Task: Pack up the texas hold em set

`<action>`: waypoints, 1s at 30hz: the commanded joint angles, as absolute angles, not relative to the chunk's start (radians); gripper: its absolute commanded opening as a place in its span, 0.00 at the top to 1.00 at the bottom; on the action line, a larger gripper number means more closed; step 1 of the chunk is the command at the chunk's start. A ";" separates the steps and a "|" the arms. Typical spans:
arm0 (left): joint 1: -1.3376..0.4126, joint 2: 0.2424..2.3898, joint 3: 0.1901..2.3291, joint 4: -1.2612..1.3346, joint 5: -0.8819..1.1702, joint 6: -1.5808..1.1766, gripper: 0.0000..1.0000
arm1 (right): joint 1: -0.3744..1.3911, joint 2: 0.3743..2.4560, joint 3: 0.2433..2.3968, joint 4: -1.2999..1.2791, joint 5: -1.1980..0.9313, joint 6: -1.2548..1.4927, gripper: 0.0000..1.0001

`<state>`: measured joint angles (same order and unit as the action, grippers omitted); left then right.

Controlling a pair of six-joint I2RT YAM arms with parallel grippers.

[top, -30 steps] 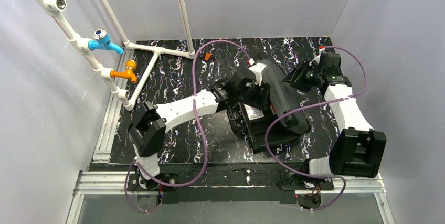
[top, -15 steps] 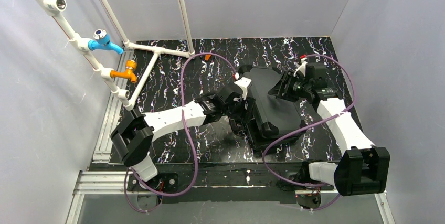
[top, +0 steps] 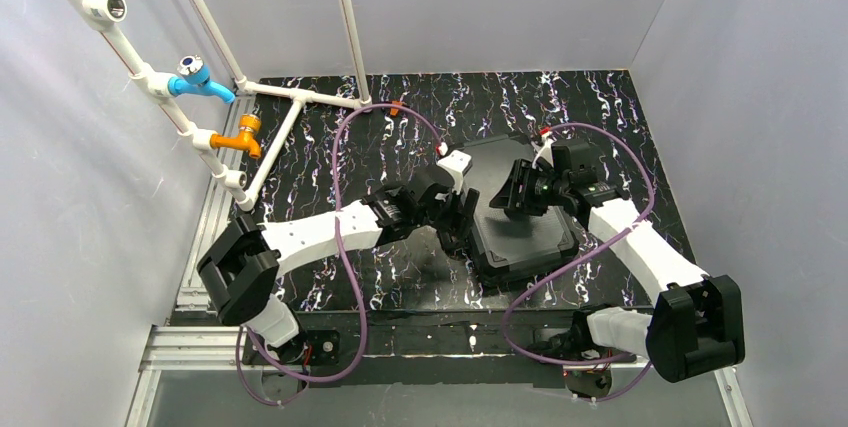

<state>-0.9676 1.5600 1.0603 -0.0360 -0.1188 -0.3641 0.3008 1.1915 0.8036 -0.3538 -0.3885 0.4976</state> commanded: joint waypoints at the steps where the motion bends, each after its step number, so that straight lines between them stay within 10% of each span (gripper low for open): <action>1: -0.974 1.496 1.033 -0.036 -0.161 -0.344 0.26 | 0.324 1.185 0.805 -0.331 -0.365 0.503 0.43; 17: -0.957 1.226 0.872 -0.135 -0.302 -0.393 0.29 | 0.371 1.238 0.908 -0.269 -0.387 0.497 0.45; 30: -0.824 1.126 0.716 -0.115 -0.207 -0.489 0.39 | 0.442 1.355 0.949 -0.250 -0.393 0.487 0.73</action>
<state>-0.8555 1.1534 0.7441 -0.1215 -0.2398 -0.4545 0.4076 1.3304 0.9089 -0.2802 -0.3859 0.4965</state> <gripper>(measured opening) 0.630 0.298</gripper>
